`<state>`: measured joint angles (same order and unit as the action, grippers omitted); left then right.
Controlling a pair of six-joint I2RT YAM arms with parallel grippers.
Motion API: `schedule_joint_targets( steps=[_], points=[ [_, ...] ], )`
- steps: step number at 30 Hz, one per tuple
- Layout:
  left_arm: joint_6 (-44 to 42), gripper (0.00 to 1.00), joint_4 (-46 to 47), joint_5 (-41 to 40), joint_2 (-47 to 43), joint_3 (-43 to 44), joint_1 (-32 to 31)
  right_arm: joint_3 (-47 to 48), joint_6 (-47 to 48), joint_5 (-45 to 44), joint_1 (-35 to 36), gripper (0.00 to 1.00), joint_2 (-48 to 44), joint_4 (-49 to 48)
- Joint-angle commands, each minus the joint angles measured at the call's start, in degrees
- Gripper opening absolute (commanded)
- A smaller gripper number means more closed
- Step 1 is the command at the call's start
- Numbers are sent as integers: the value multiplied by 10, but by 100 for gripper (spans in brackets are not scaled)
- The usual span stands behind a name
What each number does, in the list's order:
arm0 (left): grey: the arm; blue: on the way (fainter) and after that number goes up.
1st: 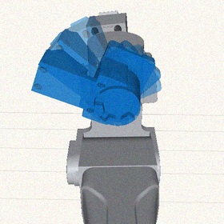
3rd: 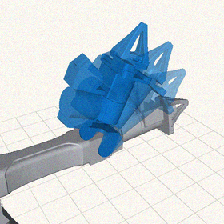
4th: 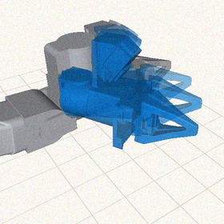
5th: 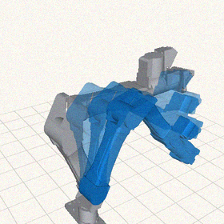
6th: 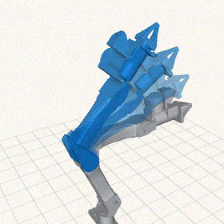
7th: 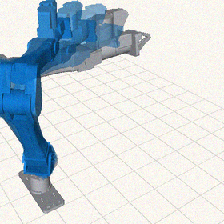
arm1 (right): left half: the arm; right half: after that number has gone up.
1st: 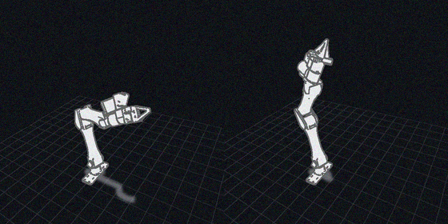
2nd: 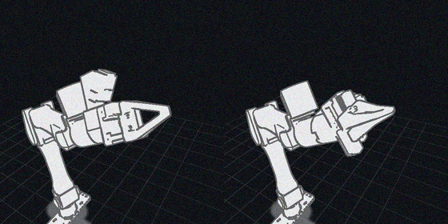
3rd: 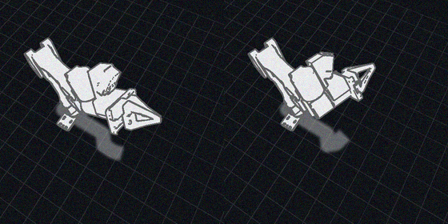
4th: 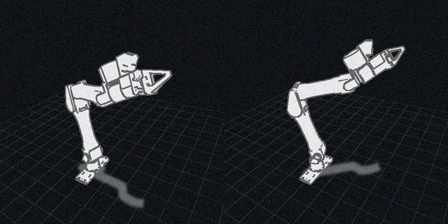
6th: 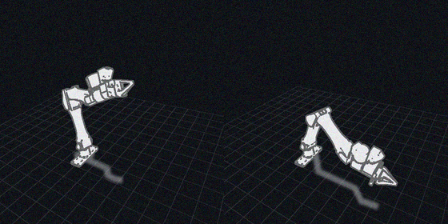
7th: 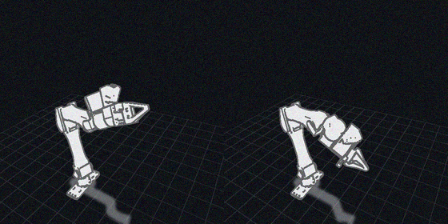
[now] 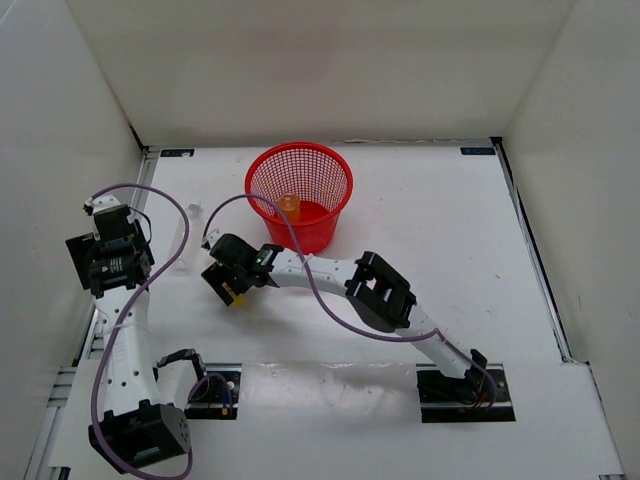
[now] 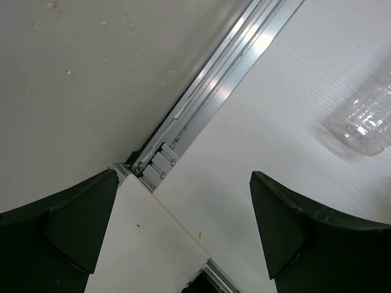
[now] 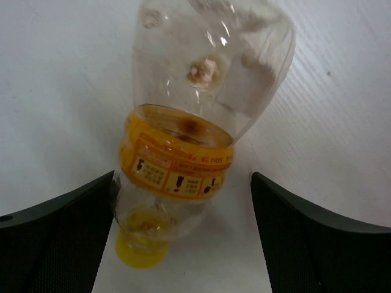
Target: Put the plastic bottles in the bin
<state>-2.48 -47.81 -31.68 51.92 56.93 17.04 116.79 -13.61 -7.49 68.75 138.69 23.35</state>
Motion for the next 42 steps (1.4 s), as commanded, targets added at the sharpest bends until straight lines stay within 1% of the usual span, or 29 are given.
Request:
schedule_joint_targets(
  steps=[1,2,3,6,7,8,9,13,14,16,19,21,25,27,29,31,32,33,34,35,38,39,40,41,42],
  points=[
    [11,100,-4,16,-8,-2,3,11,-27,-10,-1,84,11,-16],
    [11,100,-4,16,-8,-2,3,5,-27,13,-1,77,11,-16],
    [11,100,-4,16,-8,-2,3,5,-27,26,-1,65,11,-21],
    [11,100,-4,22,-8,-2,3,5,-20,56,-1,45,4,-21],
    [11,100,-4,22,-8,-2,3,11,-14,63,-1,32,-2,-26],
    [11,100,-4,22,-8,-2,3,17,-7,70,-1,26,-14,-26],
    [11,100,-4,22,-8,3,3,27,-7,70,-1,16,-20,-26],
    [11,100,-10,22,-8,9,3,47,12,64,-1,2,-70,-26],
    [11,100,-10,22,-8,9,3,47,12,59,-1,0,-99,-26],
    [11,100,-10,22,-8,22,3,47,12,53,-1,0,-134,-32],
    [11,100,-10,16,-8,35,3,39,7,30,-6,0,-221,-56],
    [16,100,-10,16,-2,44,3,34,-17,10,-12,0,-249,-67],
    [16,100,-20,34,10,67,8,17,-43,-23,-66,0,-299,-54],
    [16,100,-26,60,10,67,8,-7,-50,-40,-87,0,-315,-48],
    [-5,100,-26,85,10,47,8,-31,-43,-58,-120,0,-329,-48],
    [-34,100,-26,109,16,36,8,-46,-38,-64,-151,6,-336,-19],
    [-41,100,-26,109,21,29,8,-46,-32,-64,-159,11,-336,-5],
    [-49,100,-26,123,21,29,8,-46,-32,-64,-171,22,-328,23],
    [-69,100,-26,131,30,29,8,-46,-32,-69,-172,26,-323,35],
    [-79,100,-26,155,40,29,8,-46,-32,-69,-180,39,-323,50],
    [-104,100,-32,184,68,49,8,-61,-27,-69,-187,54,-323,61],
    [-110,100,-32,202,77,56,8,-67,-27,-69,-192,69,-323,61],
    [-116,100,-32,210,89,63,8,-74,-27,-79,-192,76,-323,61],
    [-116,100,-37,217,113,77,2,-75,-27,-86,-192,87,-328,61],
    [-121,100,-37,217,127,85,-4,-75,-27,-94,-192,91,-328,61]
  ],
)
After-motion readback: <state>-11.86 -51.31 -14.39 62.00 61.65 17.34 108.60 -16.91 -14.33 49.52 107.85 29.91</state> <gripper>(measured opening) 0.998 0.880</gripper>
